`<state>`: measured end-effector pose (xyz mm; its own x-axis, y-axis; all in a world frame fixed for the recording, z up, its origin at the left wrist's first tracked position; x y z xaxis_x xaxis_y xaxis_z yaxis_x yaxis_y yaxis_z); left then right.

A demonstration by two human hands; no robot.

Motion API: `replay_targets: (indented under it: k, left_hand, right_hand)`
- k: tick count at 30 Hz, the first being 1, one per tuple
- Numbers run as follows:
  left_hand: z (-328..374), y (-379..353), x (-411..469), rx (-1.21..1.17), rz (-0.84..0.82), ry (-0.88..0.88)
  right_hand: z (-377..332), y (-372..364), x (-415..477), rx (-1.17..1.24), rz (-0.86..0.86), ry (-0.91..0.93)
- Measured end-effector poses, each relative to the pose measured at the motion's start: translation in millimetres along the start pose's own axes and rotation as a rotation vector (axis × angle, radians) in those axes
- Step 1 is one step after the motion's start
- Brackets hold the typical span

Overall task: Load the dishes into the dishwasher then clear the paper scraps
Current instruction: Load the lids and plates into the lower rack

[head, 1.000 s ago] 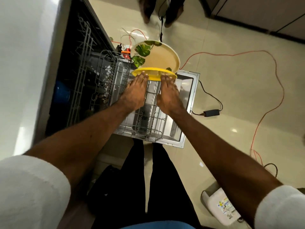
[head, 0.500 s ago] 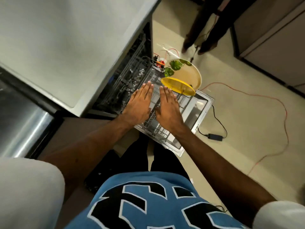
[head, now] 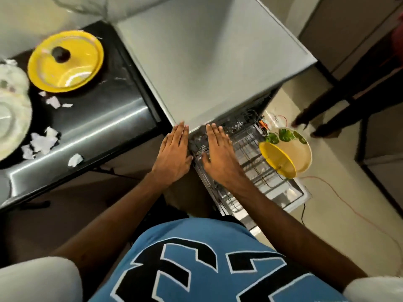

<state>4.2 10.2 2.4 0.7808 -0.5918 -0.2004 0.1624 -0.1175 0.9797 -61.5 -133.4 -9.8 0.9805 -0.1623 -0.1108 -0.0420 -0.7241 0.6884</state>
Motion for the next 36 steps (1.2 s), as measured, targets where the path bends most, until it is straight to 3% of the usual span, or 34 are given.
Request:
replay_targets:
  k: [10, 17, 26, 36]
  left_hand:
    - [-184.3, 2.8, -60.7, -0.115, -0.01, 0.358]
    - [-280.3, -4.8, -90.9, -0.178, -0.083, 0.535]
    - [-319.9, 1.6, -72.6, -0.292, -0.239, 0.611]
    - [-346.9, 35.9, -10.8, 0.038, -0.441, 0.688]
  right_hand:
    - [-129.1, -96.9, 81.6, 0.016, -0.195, 0.196]
    - [-199.7, -163.7, 130.8, 0.012, -0.354, 0.183]
    - [-241.7, -176.0, 199.3, -0.476, -0.461, 0.07]
    - [-262.4, -187.5, 244.4, -0.706, -0.669, 0.202]
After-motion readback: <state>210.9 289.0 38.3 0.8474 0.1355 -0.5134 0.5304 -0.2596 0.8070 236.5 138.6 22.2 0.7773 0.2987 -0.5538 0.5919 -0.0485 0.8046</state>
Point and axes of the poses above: each hand's wrist, its own x-axis towards the middle knuckle, its own y-axis out of the back of the hand, z = x × y, the point moved 4 cm from there along x, towards the middle knuckle, and after that the axes turned 14 degrees about x, right-handed, at the moved point
